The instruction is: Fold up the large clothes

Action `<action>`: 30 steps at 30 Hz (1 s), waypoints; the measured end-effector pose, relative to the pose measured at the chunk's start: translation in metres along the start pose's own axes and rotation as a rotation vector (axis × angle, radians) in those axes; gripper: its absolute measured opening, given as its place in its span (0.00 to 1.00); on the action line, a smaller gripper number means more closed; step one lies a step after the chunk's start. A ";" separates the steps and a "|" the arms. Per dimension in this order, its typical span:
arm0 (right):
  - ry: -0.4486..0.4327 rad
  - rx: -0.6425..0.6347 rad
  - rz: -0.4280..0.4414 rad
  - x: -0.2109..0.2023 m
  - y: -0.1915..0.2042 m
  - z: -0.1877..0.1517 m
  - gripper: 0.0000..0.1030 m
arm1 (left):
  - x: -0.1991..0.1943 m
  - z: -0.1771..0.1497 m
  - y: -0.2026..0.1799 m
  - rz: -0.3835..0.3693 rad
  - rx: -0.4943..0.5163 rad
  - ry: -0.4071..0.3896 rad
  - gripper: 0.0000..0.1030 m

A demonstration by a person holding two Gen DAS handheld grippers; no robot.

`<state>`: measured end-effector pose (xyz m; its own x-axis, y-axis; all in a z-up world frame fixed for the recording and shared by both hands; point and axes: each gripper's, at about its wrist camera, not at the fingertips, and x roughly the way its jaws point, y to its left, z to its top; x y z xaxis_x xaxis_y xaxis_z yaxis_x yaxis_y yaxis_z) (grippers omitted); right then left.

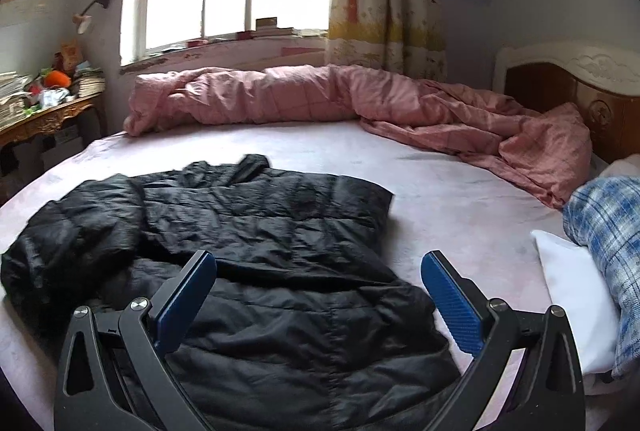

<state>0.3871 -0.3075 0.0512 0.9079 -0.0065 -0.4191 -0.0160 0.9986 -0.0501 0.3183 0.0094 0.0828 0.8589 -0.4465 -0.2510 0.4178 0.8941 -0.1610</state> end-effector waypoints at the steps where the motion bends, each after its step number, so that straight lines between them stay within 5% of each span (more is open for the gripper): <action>1: -0.009 -0.014 0.022 -0.005 0.009 -0.001 1.00 | 0.000 0.001 0.010 0.024 -0.026 -0.002 0.50; 5: 0.029 -0.056 0.167 -0.011 0.044 -0.008 1.00 | -0.005 0.005 0.028 0.083 -0.091 -0.002 0.48; 9: 0.052 -0.088 0.215 -0.021 0.078 -0.019 1.00 | -0.020 0.008 0.016 0.167 -0.011 -0.051 0.49; 17: 0.042 -0.297 0.296 -0.043 0.166 -0.032 1.00 | -0.029 0.013 0.034 0.219 -0.055 -0.087 0.51; 21: 0.095 -0.350 0.166 -0.019 0.193 -0.029 1.00 | -0.022 0.009 0.044 0.247 -0.067 -0.066 0.51; 25: -0.015 -0.238 -0.015 -0.014 0.172 -0.011 0.98 | -0.011 0.005 0.067 0.278 -0.124 -0.017 0.53; 30: -0.041 -0.190 -0.068 -0.011 0.128 0.000 0.75 | 0.009 -0.008 0.101 0.307 -0.204 0.068 0.53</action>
<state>0.3748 -0.1797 0.0492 0.9259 -0.0679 -0.3716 -0.0287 0.9682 -0.2485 0.3663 0.0950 0.0567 0.9107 -0.1656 -0.3785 0.0702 0.9648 -0.2534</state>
